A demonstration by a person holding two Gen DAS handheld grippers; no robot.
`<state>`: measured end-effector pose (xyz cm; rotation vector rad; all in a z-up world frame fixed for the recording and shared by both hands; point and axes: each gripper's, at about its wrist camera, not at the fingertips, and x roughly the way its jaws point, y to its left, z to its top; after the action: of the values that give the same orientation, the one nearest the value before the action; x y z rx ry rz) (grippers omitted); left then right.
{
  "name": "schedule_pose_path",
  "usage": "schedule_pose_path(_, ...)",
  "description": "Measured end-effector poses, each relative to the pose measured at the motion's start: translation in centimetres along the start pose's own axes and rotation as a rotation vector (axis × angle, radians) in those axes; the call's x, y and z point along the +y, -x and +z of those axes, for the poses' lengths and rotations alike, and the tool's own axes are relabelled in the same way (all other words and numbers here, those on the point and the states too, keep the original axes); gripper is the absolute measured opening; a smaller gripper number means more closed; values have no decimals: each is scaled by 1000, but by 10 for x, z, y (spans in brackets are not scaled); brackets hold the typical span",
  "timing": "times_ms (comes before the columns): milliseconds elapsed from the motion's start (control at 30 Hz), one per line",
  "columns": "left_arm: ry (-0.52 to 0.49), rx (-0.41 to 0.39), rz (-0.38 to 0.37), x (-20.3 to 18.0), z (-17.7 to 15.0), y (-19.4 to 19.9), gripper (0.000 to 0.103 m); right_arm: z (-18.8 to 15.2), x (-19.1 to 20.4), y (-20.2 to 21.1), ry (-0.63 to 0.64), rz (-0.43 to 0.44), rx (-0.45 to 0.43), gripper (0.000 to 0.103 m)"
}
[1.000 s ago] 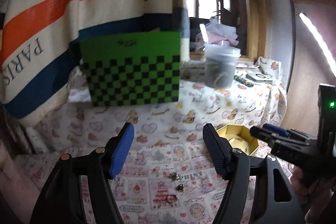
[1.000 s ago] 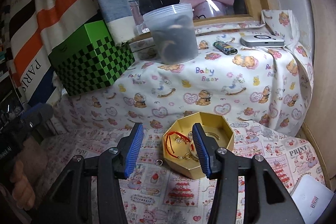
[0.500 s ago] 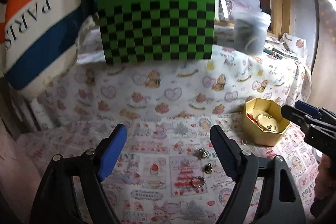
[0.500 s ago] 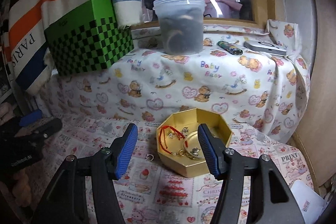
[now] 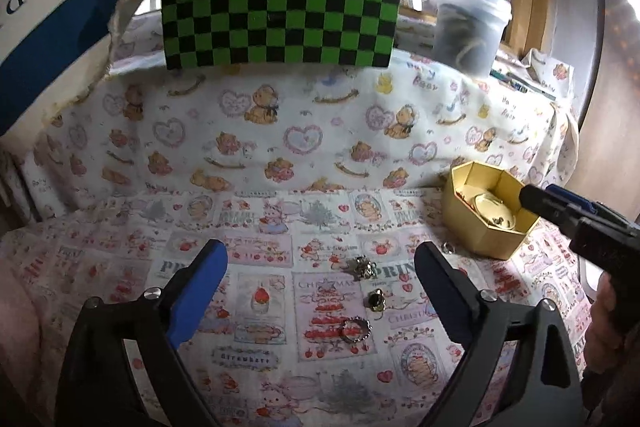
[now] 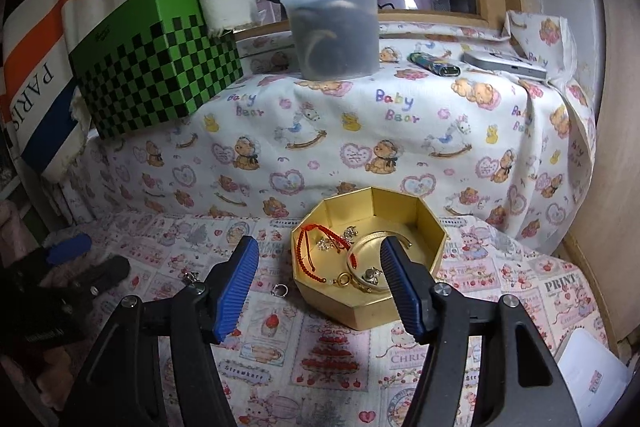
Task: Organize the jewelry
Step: 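Move the open left tool toward the small silver charms on the cloth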
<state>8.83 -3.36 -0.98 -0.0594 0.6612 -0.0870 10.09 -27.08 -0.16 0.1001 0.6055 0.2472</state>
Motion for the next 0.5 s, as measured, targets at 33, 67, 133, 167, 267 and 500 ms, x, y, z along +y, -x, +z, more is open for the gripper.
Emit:
schedule_pose_path(33,1,8,6,0,-1,-2,94,0,-1,-1,-6,1,3,66)
schedule_pose_path(67,-2,13,25,-1,-1,-5,94,0,-2,-1,-8,-1,5,66)
schedule_pose_path(133,-21,8,69,-5,-3,-8,94,0,-2,-1,-8,-8,4,66)
schedule_pose_path(167,-35,9,71,-7,-3,-8,93,0,-2,-1,-5,-9,5,66)
schedule_pose_path(267,-38,32,29,-9,-5,-11,84,0,0,-1,3,-9,5,66)
schedule_pose_path(500,-33,199,-142,-19,-13,-34,36,-2,8,-1,37,-10,12,66)
